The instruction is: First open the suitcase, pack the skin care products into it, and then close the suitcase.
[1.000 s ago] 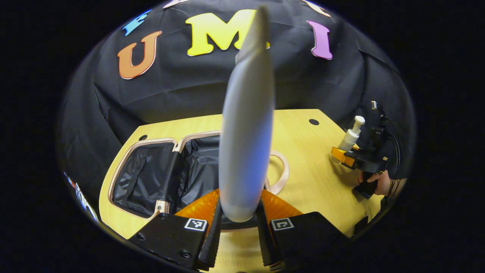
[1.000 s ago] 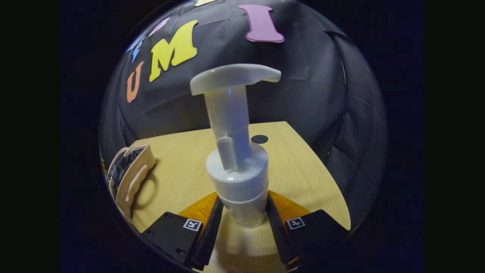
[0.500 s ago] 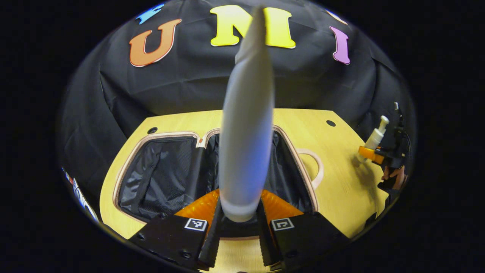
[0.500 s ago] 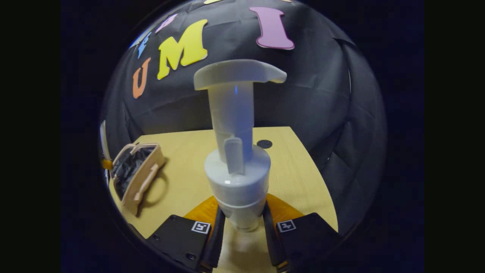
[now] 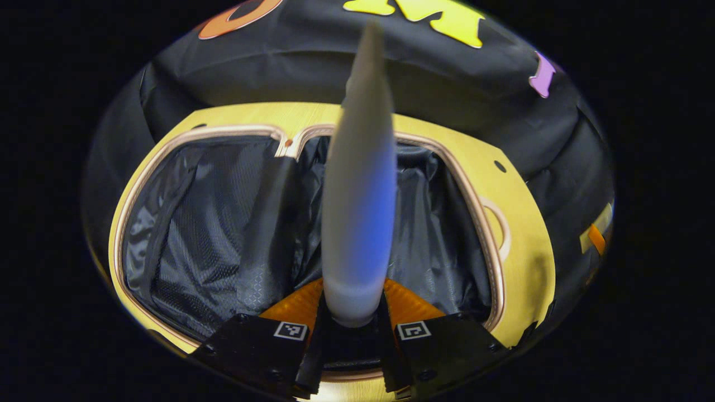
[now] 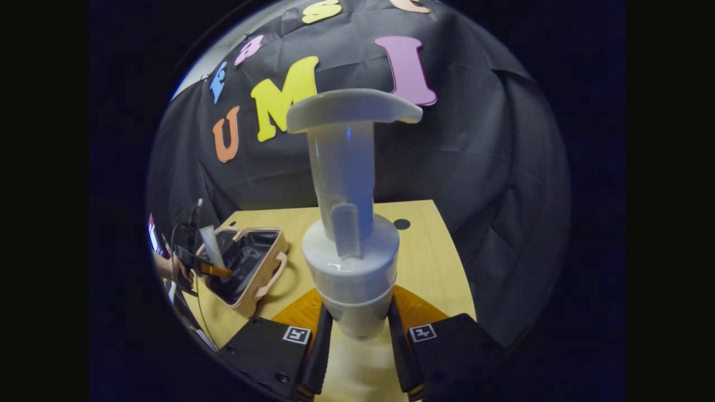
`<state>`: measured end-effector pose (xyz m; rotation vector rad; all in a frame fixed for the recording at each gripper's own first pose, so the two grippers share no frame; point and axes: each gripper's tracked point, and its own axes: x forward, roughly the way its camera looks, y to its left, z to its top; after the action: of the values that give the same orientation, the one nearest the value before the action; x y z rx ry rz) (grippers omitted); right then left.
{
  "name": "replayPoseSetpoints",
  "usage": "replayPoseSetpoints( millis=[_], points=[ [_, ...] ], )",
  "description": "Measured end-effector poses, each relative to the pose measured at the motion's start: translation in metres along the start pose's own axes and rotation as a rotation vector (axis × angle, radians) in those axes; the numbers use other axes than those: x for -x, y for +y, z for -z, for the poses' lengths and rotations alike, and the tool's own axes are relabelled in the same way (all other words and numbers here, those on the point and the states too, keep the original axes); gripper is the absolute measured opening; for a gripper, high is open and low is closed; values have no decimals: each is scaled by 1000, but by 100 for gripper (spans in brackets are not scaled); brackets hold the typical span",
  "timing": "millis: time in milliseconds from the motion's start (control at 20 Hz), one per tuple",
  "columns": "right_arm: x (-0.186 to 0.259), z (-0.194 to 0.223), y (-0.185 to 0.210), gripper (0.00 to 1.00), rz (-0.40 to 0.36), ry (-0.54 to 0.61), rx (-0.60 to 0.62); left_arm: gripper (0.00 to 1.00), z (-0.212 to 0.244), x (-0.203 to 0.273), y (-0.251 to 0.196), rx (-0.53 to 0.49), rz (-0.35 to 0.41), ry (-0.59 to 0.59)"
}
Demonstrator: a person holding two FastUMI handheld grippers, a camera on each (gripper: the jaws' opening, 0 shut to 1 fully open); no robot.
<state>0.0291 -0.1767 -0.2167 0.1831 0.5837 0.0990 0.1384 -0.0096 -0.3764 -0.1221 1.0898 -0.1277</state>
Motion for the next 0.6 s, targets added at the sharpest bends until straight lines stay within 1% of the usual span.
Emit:
replayPoseSetpoints(
  millis=[100,150,200,400,600],
  points=[
    [12,-1,7,47,-13,6,-22,44,15,-5,4,44,-12,105],
    [16,-1,11,44,-22,9,-29,44,18,-5,5,65,-12,147],
    [21,-3,15,47,-31,9,-33,43,19,-7,6,79,-10,181],
    [32,-1,24,47,-38,14,10,42,20,-9,6,141,1,257],
    [34,-4,37,47,-58,8,35,42,25,-10,7,113,-15,297]
  ],
)
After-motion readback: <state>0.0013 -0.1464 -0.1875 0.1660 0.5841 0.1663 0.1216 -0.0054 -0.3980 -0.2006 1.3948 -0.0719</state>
